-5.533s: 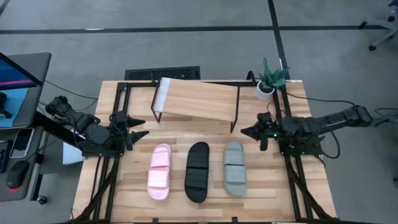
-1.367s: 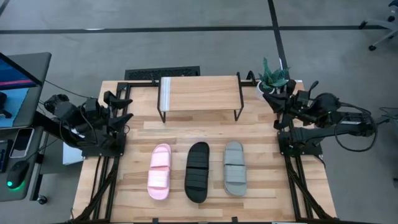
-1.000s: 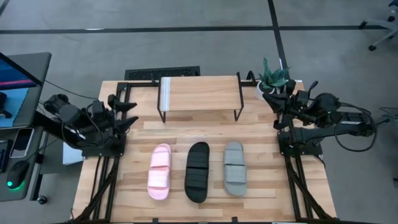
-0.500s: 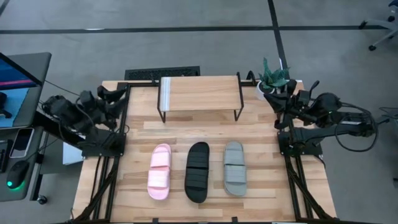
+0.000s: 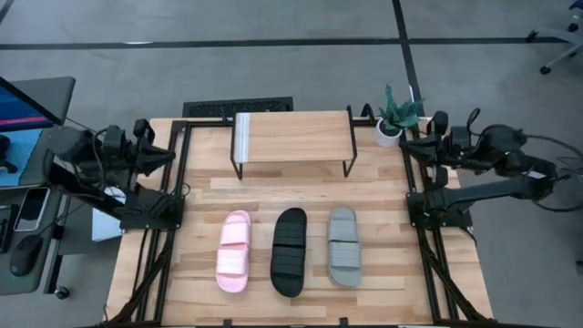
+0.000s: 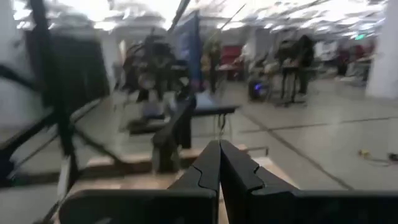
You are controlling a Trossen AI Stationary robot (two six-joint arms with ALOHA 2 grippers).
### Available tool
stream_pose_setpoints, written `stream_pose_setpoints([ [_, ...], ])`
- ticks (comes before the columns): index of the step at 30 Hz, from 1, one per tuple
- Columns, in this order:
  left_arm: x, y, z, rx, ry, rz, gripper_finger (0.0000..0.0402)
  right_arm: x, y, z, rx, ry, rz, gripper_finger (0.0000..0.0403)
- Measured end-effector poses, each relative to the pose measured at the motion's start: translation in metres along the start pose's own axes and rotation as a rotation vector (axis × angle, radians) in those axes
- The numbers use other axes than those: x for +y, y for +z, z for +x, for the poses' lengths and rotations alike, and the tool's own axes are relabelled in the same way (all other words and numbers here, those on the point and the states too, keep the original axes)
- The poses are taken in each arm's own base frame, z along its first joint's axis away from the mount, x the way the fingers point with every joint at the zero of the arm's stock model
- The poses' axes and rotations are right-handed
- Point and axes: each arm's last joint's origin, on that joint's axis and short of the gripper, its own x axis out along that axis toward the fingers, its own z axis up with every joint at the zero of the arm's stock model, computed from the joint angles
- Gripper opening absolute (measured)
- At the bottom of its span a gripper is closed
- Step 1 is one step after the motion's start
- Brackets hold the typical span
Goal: Pick and place slides into the shelf
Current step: Put the gray pair of slides on the shelf
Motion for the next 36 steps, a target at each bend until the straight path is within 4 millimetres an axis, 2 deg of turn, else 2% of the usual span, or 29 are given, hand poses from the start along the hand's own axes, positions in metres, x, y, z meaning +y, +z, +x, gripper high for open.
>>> stream_pose_setpoints([
  [5, 0.003, -0.018, -0.002, 0.174, 0.001, -0.050, 0.0011, 0.003, 0.008, -0.009, 0.038, 0.160, -0.011, 0.0000],
  [10, -0.001, -0.037, 0.005, 0.265, -0.015, -0.132, 0.0001, 0.005, 0.002, -0.010, 0.106, 0.216, 0.065, 0.0000],
  [22, -0.010, -0.093, 0.027, 0.428, 0.061, -0.290, 0.0003, 0.008, -0.037, 0.002, 0.337, 0.188, 0.237, 0.0000],
  [36, -0.016, -0.115, 0.034, 0.515, 0.037, -0.428, 0.0003, 0.011, -0.089, 0.009, 0.548, 0.120, 0.402, 0.0000],
])
